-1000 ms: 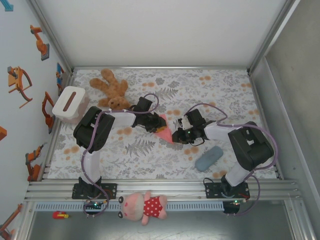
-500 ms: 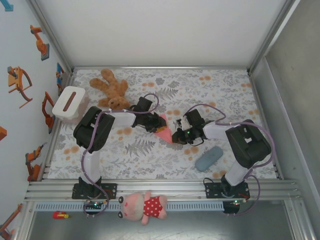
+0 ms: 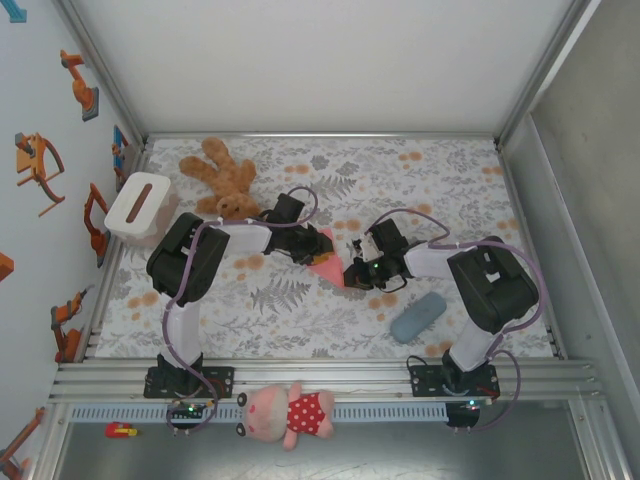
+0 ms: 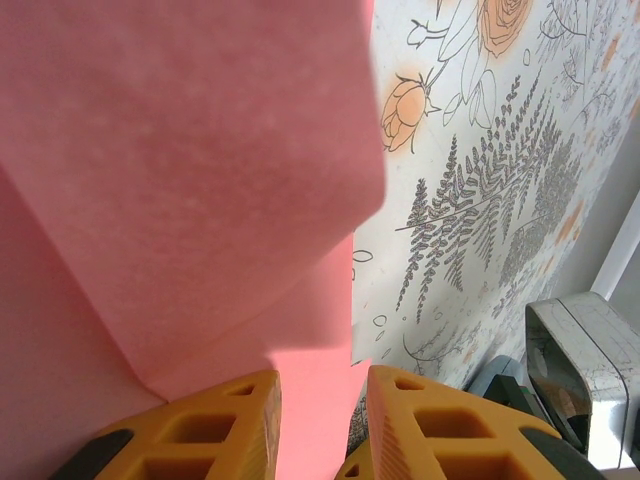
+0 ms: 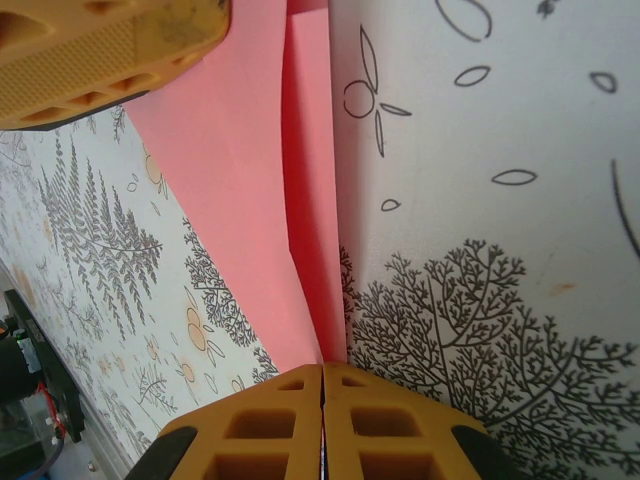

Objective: Fold a paper plane with a square sheet of paper (pick it up from the middle)
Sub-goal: Fourth fold the wing at the center of the table.

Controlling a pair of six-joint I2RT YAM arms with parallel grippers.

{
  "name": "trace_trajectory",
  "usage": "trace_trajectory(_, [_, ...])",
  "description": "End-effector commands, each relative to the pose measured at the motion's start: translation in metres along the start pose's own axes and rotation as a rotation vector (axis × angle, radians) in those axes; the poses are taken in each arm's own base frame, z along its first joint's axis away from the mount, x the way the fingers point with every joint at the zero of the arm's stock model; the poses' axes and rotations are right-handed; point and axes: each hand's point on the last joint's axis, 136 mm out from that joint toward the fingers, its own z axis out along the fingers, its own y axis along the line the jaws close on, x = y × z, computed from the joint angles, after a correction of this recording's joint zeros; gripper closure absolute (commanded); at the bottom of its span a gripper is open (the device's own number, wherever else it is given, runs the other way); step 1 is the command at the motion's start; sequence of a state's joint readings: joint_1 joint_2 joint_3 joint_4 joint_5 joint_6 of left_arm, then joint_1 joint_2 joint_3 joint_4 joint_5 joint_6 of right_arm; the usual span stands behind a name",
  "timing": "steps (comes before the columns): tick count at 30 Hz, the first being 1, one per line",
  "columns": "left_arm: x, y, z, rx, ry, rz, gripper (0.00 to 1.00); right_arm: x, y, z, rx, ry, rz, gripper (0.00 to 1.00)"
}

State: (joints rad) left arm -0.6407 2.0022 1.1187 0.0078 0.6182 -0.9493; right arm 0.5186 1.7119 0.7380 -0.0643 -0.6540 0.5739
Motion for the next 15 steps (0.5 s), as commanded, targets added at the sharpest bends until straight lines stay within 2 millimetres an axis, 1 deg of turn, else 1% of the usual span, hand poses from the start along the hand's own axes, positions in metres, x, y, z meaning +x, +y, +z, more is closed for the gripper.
trace_trajectory(1, [-0.0012,-0.0054,-0.0073,0.0,-0.008,0.017,0.71,0.0028,-0.0082,0.0038,0.044,0.02,-0.004,0.92])
trace_trajectory(6, [-0.0052,-0.0081,-0.0106,0.006,-0.019,0.026,0.71,0.004,-0.0123,0.0035,0.062,0.017,-0.005,0.92])
trace_trajectory(15, [-0.0089,0.0004,-0.0073,-0.017,-0.014,0.008,0.71,0.0083,-0.0136,0.0033,0.057,0.018,-0.004,0.92])
